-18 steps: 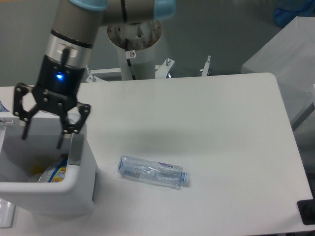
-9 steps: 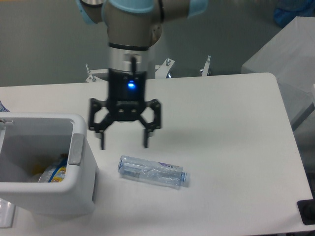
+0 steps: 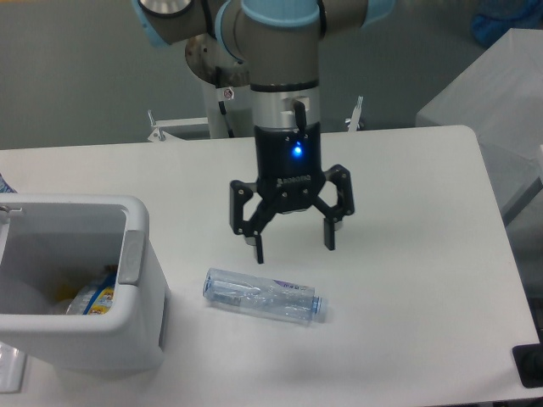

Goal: Place the trash in the trash can
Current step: 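Move the open gripper over the clear plastic bottle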

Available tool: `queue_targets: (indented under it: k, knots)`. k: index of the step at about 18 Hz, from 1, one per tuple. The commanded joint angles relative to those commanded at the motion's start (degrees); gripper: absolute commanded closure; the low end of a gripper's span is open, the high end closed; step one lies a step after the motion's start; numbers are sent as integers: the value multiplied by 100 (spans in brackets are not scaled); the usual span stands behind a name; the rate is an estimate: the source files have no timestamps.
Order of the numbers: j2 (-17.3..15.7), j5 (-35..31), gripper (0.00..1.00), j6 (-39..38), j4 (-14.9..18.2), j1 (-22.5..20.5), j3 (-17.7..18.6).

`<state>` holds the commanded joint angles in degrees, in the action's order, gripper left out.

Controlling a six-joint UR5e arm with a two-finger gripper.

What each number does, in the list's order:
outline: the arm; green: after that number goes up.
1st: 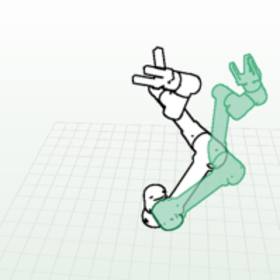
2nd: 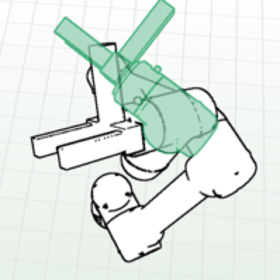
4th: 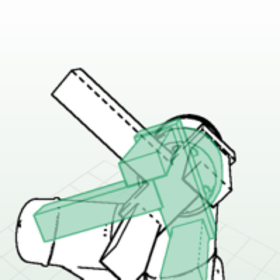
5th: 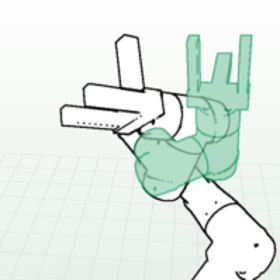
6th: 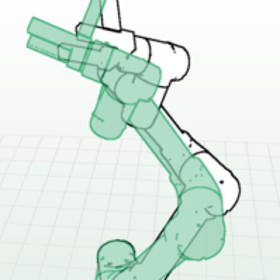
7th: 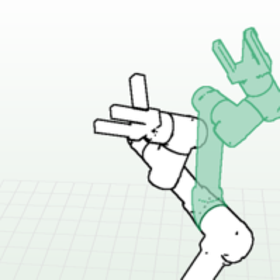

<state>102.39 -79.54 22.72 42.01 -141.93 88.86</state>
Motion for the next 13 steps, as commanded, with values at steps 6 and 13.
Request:
queue_targets:
  k: [6, 13]
  knots:
    - [501, -9, 0, 2409, 18, -115, 87]
    - [589, -52, 0, 4817, 44, -80, 764]
